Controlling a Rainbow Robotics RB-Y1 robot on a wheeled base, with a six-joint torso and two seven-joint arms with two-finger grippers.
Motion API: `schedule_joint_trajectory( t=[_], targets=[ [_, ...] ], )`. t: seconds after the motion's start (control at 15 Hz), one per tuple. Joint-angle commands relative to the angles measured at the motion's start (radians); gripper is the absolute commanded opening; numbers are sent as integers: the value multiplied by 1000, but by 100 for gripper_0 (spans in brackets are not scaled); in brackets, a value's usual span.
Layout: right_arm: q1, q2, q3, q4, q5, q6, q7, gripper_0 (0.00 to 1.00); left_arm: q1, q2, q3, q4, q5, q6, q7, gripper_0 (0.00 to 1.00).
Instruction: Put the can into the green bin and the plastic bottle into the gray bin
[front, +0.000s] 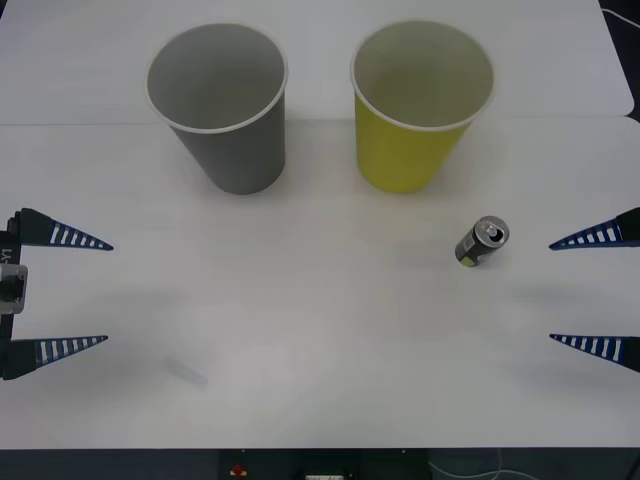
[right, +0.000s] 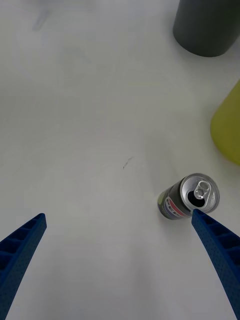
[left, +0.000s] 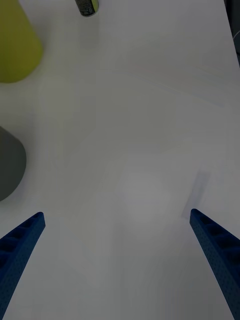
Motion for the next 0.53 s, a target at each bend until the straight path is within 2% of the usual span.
schedule_joint_trajectory(
  t=[0.07,0.53],
  targets=[
    [0,0,0,0,0,0,0,100,0,0,0,0,0,0,0,100],
    [1,-1,-17,67,-60,12,12,100,0,0,0,0,0,0,0,100]
  ],
)
